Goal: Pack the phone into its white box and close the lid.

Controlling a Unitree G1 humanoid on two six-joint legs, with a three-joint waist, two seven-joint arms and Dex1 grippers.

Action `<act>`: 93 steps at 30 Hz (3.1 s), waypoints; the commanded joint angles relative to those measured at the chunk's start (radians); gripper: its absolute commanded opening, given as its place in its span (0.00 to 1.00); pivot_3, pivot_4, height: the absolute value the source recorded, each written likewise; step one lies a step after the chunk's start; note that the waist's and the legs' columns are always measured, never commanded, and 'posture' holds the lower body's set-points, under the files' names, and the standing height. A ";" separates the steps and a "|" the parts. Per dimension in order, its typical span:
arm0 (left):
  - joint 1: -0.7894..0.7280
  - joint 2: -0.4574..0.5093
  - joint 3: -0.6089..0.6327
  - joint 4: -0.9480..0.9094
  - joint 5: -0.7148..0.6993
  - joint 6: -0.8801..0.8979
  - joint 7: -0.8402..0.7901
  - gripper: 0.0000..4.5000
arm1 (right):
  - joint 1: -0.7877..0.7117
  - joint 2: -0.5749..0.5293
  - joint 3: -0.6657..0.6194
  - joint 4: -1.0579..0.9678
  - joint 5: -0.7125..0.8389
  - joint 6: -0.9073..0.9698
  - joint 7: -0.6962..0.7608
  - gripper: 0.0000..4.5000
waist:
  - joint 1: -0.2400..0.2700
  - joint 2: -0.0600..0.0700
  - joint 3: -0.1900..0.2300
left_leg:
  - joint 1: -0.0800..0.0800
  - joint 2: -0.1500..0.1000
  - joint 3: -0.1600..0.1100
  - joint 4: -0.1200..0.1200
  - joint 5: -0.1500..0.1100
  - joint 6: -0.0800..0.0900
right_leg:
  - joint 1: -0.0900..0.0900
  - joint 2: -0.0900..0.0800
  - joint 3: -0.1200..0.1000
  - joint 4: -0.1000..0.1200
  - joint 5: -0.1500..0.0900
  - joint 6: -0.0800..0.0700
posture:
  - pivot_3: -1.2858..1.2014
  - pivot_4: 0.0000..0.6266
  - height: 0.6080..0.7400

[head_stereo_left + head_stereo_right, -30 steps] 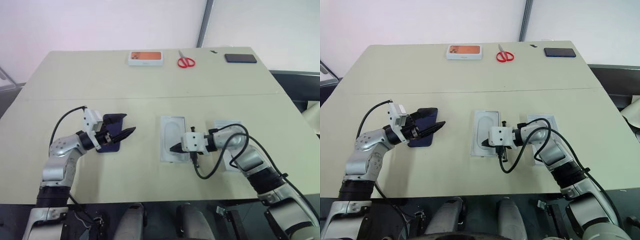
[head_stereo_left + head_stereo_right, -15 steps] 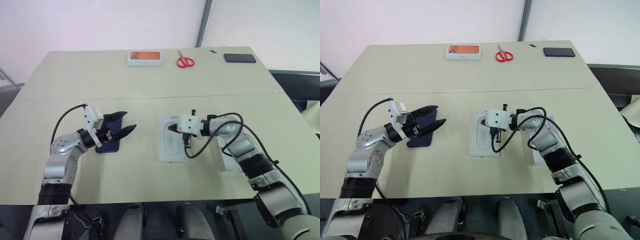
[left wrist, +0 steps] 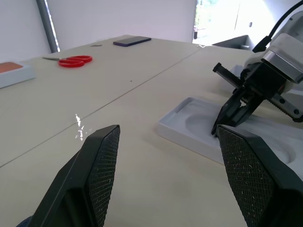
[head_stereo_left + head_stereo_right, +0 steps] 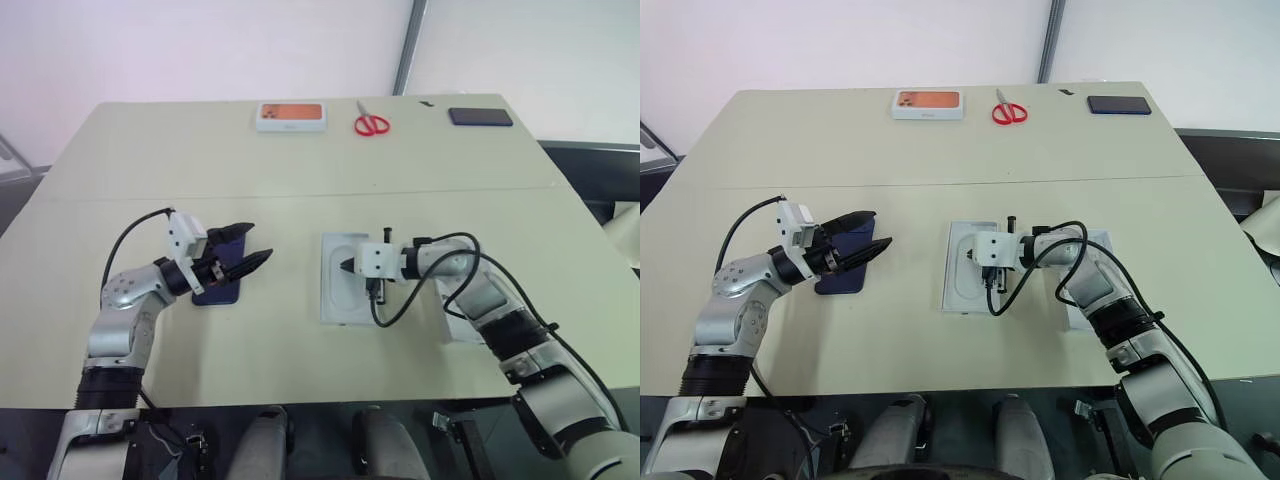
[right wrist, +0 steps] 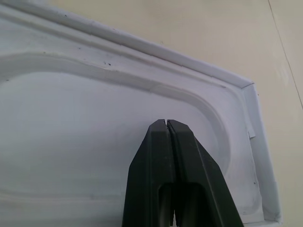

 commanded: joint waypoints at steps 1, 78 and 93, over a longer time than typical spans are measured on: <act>-0.017 0.010 -0.001 -0.011 0.001 -0.008 -0.001 0.77 | -0.004 0.002 -0.051 -0.082 0.069 0.045 0.025 0.01 | 0.000 0.000 0.000 | 0.000 0.000 0.000 0.000 0.000 0.000 | 0.000 0.000 0.000 0.000 0.000 0.000 | 0.52 0.24 1.00; -0.345 0.188 -0.126 0.650 0.036 0.952 -0.208 0.77 | -0.284 0.496 0.199 0.266 -0.180 0.273 -0.201 0.01 | -0.016 0.004 -0.007 | 0.001 -0.002 0.000 -0.008 0.005 -0.008 | -0.005 0.002 0.001 0.006 0.000 -0.001 | 0.52 0.24 1.00; -0.461 0.168 -0.093 0.843 0.053 0.919 -0.274 0.77 | -0.273 0.472 0.197 0.269 -0.184 0.255 -0.191 0.01 | -0.003 0.004 -0.009 | 0.002 -0.002 0.000 -0.007 0.005 -0.008 | -0.004 0.002 0.000 0.006 0.000 -0.001 | 0.52 0.24 1.00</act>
